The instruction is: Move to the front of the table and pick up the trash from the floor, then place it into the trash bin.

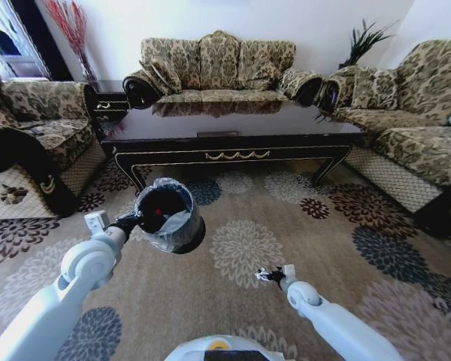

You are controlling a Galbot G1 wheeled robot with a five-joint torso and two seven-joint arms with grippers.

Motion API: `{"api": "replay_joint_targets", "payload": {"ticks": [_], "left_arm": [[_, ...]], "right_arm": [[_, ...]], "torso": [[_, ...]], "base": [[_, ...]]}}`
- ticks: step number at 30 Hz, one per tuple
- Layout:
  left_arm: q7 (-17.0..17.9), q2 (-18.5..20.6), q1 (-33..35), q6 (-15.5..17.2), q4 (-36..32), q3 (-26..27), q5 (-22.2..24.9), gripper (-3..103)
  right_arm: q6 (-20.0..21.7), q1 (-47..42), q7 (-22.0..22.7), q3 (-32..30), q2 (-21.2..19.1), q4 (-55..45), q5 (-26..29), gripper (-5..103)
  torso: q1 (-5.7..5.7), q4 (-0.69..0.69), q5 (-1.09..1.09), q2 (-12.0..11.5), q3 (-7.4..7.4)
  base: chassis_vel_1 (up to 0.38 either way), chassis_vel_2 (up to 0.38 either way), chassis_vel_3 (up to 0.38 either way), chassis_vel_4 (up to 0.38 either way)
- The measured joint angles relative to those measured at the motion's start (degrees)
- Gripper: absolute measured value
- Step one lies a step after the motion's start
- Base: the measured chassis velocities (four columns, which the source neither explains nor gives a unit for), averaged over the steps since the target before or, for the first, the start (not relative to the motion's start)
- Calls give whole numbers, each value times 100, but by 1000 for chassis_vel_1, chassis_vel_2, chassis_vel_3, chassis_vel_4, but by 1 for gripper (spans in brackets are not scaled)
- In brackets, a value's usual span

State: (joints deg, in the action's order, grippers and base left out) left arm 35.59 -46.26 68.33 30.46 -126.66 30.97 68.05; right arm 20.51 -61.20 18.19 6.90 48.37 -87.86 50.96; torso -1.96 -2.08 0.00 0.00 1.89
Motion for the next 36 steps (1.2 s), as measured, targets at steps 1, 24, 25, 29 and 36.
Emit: {"api": "replay_joint_targets", "payload": {"ticks": [1, 24, 25, 29, 36], "left_arm": [[-11, -5, -1, 0, 0, 0, -5, 3], [-101, 9, -124, 0, 81, -88, -82, 3], [-102, 15, -131, 0, 93, -93, -81, 3], [-102, 27, -137, 0, 101, -94, -80, 3], [-108, 37, -142, -2, 102, -94, -76, 3]], "right_arm": [[6, 80, 25, 106, 14, 62, 29, 100], [-89, 696, 27, 621, 429, 1038, 88, 88], [-97, 705, 10, 617, 440, 1072, 72, 83], [-107, 705, -15, 609, 446, 1099, 33, 71], [-122, 647, -30, 581, 434, 1061, 2, 50]], "torso": [[0, 1, 0, 0, 0], [0, 1, 1, 0, 0], [0, 0, 0, 0, 0], [0, 1, 0, 0, 0], [0, 4, 4, 0, 0]], "base": [[0, 0, 0, 0], [0, 0, 0, 0], [0, 0, 0, 0], [0, 0, 0, 0], [0, 0, 0, 0]]}}
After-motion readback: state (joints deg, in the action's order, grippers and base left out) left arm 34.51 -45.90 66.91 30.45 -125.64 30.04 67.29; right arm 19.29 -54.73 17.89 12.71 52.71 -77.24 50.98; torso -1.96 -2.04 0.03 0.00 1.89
